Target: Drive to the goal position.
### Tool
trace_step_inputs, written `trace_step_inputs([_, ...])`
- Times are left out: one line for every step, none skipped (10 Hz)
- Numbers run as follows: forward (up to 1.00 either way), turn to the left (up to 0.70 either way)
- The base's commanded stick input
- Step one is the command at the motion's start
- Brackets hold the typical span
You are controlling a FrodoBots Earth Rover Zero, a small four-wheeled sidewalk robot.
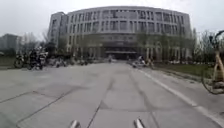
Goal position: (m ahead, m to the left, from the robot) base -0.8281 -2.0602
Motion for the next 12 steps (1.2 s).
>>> trace_step_inputs([1.00,0.03])
trace_step_inputs([1.00,0.03])
trace_step_inputs([1.00,0.03])
trace_step_inputs([1.00,0.03])
trace_step_inputs([1.00,0.03])
trace_step_inputs([1.00,0.03])
trace_step_inputs([1.00,0.03])
trace_step_inputs([1.00,-0.37])
trace_step_inputs([1.00,-0.37])
trace_step_inputs([1.00,-0.37])
trace_step_inputs([1.00,-0.37])
trace_step_inputs([1.00,-0.37])
